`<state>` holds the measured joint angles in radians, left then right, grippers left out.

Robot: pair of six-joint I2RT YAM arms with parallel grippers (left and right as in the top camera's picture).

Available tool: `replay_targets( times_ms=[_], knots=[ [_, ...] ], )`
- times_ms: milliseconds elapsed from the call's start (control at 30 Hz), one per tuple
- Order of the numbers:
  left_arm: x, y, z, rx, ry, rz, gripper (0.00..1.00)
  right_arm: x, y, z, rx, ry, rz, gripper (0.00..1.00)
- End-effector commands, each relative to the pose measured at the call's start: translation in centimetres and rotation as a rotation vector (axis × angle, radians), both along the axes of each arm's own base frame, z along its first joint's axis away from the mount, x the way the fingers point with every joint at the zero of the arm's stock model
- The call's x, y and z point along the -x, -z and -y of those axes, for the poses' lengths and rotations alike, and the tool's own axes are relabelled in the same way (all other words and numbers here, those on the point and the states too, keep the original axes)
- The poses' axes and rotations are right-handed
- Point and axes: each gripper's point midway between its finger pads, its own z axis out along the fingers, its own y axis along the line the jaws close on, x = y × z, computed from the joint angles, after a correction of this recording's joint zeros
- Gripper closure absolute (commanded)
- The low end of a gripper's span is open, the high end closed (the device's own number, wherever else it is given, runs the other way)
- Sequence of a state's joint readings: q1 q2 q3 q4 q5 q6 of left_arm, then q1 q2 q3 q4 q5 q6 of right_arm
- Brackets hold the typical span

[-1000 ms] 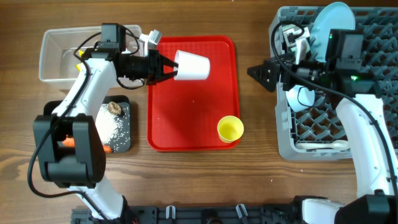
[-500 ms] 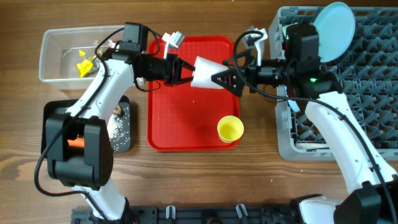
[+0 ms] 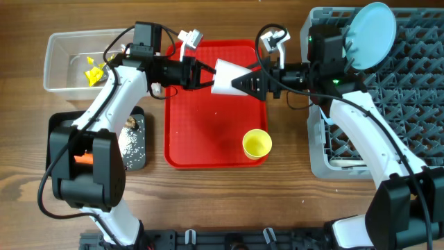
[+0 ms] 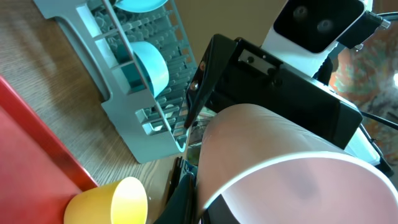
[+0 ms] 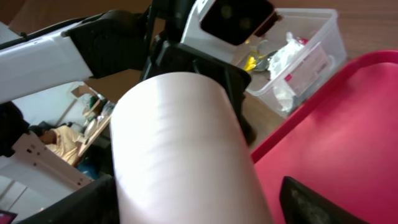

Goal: Sort waste into correct bins and load items into the dishwasher rack

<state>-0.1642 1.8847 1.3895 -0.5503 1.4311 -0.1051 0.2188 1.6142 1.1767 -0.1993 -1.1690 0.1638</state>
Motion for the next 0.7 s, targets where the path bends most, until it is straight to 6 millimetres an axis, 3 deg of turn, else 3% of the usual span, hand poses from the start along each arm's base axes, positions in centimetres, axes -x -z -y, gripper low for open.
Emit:
replay_targets(
  times_ms=[0, 200, 433, 667],
  knots=[
    [1.0, -2.6, 0.3, 0.084, 0.055, 0.061, 0.96, 0.3, 1.3, -1.0, 0.008, -0.027, -0.021, 0.20],
    [0.8, -2.7, 0.3, 0.087, 0.055, 0.082, 0.96, 0.5, 1.2, -1.3, 0.003, -0.038, -0.021, 0.32],
    [0.7, -2.8, 0.3, 0.089, 0.056, 0.099, 0.96, 0.5, 1.1, -1.3, 0.003, -0.037, -0.018, 0.38],
    [-0.1, -1.6, 0.3, 0.022, 0.013, 0.110, 0.77, 0.1, 1.1, -1.1, 0.008, -0.023, -0.006, 0.42]
  ],
)
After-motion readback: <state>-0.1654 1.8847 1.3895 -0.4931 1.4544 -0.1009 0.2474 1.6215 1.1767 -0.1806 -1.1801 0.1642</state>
